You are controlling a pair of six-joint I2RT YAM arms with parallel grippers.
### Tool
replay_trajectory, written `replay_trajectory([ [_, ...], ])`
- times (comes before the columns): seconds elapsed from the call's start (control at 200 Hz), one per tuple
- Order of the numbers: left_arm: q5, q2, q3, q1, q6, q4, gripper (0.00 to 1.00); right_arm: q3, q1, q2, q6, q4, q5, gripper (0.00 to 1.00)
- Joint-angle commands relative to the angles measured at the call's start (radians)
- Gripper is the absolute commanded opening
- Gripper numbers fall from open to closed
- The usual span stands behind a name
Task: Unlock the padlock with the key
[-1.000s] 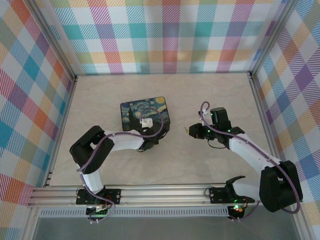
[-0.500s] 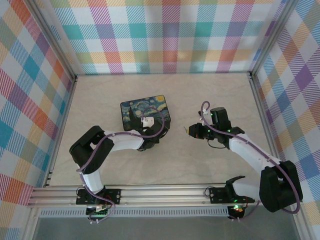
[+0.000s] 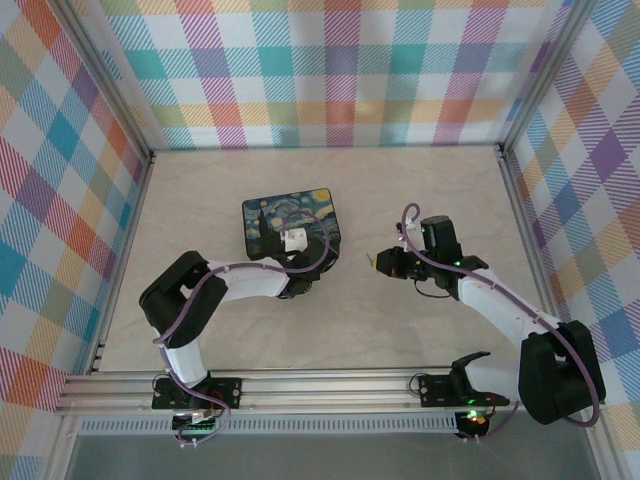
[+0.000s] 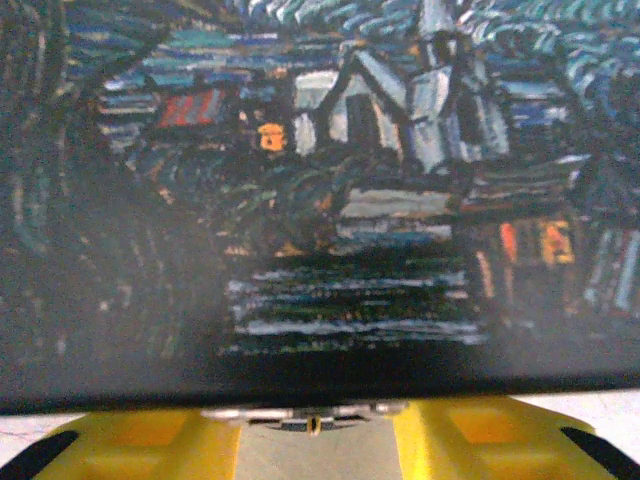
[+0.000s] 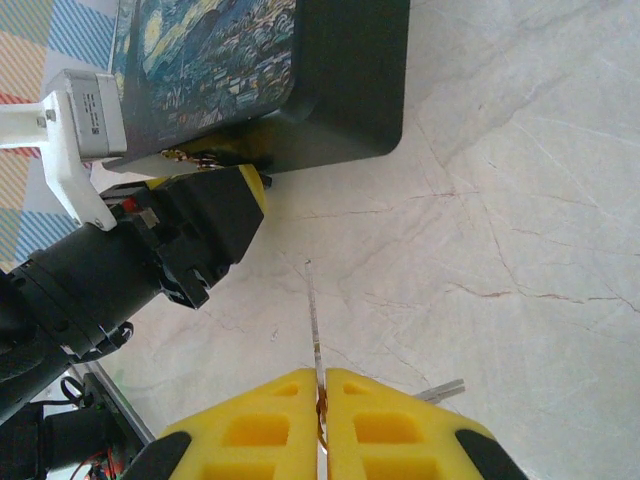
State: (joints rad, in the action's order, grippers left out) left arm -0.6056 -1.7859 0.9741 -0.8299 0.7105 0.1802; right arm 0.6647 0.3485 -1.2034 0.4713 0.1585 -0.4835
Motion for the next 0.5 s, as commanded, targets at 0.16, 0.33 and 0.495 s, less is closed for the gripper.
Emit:
replay_trajectory([
  [0.16,-0.065,-0.057,0.025,-0.004,0.042,-0.007,0.35,-0.020,0.006,0.010,-0.001,-0.010,-0.020,0.09],
  [0.33,-0.072,-0.066,0.023,-0.003,0.049,-0.010,0.29,-0.023,0.006,0.011,-0.002,-0.010,-0.022,0.09],
  [0.495,-0.037,-0.040,0.032,-0.003,0.042,0.018,0.23,-0.022,0.006,0.010,-0.003,-0.007,-0.021,0.09],
])
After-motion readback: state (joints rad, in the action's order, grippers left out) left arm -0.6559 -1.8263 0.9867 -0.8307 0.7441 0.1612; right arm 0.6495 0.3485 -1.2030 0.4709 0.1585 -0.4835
